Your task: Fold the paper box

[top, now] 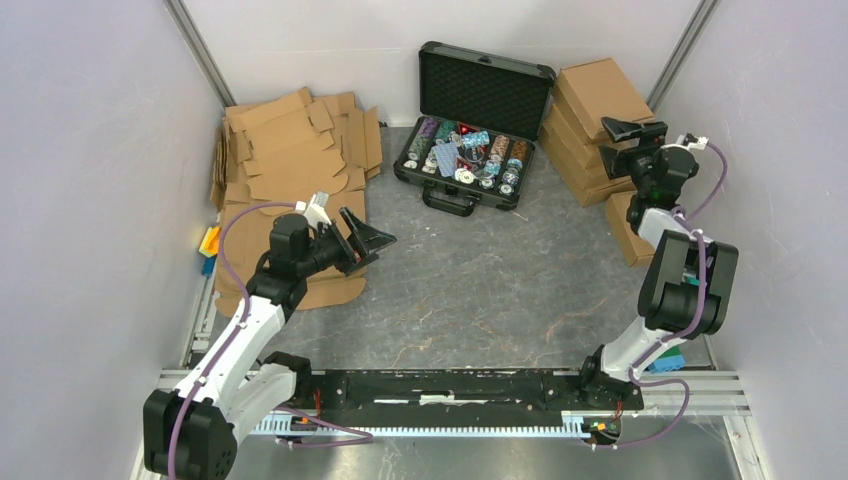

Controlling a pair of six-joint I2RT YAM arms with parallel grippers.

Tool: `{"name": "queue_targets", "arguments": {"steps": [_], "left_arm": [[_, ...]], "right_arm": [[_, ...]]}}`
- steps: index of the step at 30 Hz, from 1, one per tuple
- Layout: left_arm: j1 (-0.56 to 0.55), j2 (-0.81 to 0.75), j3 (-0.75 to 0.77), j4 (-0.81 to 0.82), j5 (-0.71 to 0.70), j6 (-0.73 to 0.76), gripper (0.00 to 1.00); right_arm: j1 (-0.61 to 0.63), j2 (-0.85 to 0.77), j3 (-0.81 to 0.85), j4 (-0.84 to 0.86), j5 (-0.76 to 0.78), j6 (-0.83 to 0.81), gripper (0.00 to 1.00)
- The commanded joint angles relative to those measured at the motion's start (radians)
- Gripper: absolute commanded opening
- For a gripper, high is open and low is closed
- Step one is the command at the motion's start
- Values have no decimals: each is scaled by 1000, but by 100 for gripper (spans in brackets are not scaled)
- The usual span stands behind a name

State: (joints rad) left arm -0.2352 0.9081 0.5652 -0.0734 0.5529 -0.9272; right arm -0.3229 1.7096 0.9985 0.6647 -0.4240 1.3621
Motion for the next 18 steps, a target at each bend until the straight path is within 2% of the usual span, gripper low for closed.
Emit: {"name": "queue_targets", "arguments": {"steps": [1, 5, 8, 12, 16, 18], "left_arm": [[4, -4, 12, 13, 18, 13, 100], [4, 4, 6, 9, 4, 30, 100], [1, 2, 4, 7, -23, 88, 100], [-16, -58, -33, 53, -95, 117, 100], [-103, -144, -79, 56, -289, 180, 100], [-188, -182, -115, 109, -388, 269, 100]], "right_arm": [[-4, -115, -95, 59, -28, -7, 90], [-6, -268, -211, 65, -16, -91, 90], [1, -404, -229, -90, -2, -289, 91], [11, -568, -296, -216, -14, -513, 91], [52, -758, -478, -239, 52, -759, 89], [67, -852, -570, -240, 97, -885, 89]]}}
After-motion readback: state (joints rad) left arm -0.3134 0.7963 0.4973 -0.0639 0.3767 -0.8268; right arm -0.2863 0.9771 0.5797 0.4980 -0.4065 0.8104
